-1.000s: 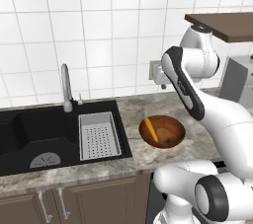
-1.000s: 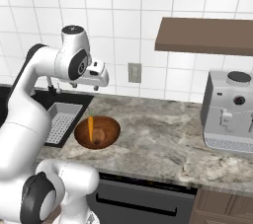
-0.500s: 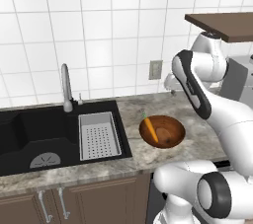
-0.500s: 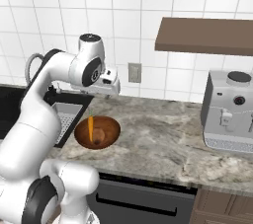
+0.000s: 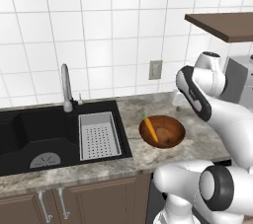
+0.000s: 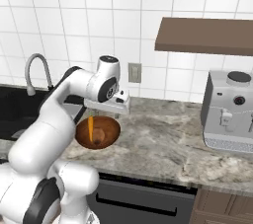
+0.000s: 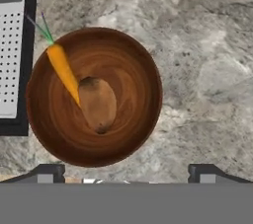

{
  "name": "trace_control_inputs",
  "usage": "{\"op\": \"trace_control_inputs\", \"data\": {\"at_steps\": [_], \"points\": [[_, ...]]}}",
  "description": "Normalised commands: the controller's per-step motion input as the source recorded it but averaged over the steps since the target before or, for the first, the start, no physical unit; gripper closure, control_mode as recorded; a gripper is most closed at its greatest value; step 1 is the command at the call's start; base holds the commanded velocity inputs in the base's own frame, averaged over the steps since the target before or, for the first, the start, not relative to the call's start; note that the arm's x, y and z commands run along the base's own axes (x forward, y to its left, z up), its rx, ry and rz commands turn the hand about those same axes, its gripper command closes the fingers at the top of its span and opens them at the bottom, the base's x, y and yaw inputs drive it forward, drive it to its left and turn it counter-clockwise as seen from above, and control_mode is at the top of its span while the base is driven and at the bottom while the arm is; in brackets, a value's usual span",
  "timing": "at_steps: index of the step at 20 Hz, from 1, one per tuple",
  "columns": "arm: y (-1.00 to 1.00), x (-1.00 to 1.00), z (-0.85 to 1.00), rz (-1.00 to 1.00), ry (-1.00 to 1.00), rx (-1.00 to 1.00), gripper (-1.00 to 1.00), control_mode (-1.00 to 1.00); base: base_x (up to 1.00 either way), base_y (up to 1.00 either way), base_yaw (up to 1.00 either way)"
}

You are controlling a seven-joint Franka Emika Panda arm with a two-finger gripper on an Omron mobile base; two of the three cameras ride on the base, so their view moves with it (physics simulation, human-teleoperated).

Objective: Dump the potato and carrot from the bowl so the bowl can be washed. Place the bowl in the sink after clearing the leftovers.

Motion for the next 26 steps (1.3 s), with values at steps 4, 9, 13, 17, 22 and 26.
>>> {"op": "trace_control_inputs", "data": {"at_steps": [4,9,13,17,22,26], "points": [[0.01,0.16,-0.90,0.00,0.13,0.00,-1.00,-1.00,0.00,0.00,0.00],[0.00,0.21,-0.97,0.00,0.10,0.00,-1.00,-1.00,0.00,0.00,0.00],[-0.06,0.17,-0.73,0.00,0.05,0.00,-1.00,-1.00,0.00,0.00,0.00],[-0.12,0.00,-0.04,-0.03,0.00,0.11,-1.00,-1.00,0.00,0.00,0.00],[-0.27,0.00,-0.08,-0.07,0.00,0.14,-1.00,-1.00,0.00,0.00,0.00],[0.00,0.16,-0.12,-0.10,0.00,0.12,-1.00,-1.00,0.00,0.00,0.00]]}}
